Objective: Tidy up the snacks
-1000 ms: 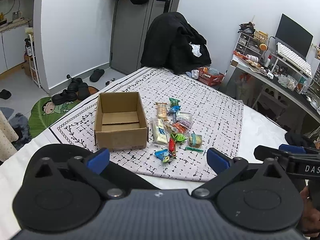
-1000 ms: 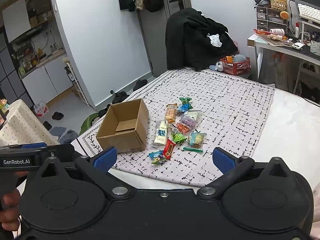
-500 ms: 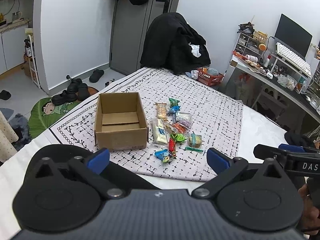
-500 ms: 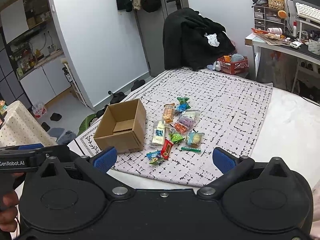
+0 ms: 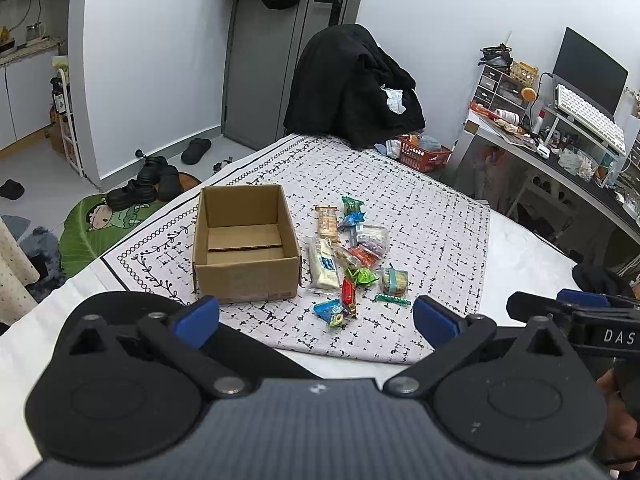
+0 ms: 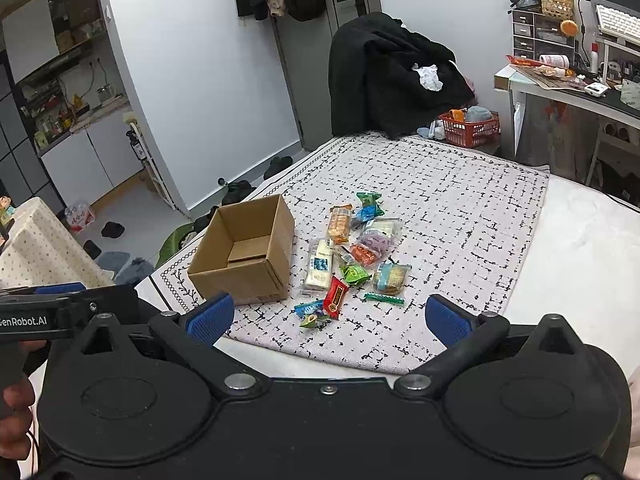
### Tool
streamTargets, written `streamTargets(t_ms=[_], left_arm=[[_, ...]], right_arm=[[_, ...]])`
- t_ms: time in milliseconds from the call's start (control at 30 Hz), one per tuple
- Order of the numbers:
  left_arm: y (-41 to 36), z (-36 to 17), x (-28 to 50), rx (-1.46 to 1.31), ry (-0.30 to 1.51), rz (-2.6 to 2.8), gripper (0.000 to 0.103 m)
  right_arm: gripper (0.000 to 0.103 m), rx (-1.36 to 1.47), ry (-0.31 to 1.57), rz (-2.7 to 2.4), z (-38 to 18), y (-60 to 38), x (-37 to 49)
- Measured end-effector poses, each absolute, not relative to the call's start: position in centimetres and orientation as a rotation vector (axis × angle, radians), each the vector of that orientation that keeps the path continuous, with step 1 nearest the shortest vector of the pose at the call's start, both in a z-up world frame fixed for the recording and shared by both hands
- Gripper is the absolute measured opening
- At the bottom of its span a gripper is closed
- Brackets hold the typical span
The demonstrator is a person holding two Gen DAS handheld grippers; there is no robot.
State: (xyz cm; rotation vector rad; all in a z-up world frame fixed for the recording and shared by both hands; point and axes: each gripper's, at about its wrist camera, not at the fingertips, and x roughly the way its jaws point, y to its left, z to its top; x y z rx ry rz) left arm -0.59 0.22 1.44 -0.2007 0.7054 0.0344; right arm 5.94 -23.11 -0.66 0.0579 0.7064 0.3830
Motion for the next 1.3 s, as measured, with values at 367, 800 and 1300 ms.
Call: streamTargets(t_ms=[367,800,1300], left_arm=[[0.0,1.3,0.2,-0.203,0.702,0.048,0.103],[-0.5,0.1,2.9,-0.195,0.735,0.059,0.103],[-1.0,-3.1,7.3,-0.219,0.803,0.091,0.103]], right_arm=[[0.103,0.067,0.724,0.387,-1.3,-23.1,7.0],[0.103,0.098,0.764,0.390,-2.8,-23.9,9.7],[0.103,0.155,0.830,0.388,-5.6,-24.9,14.0]])
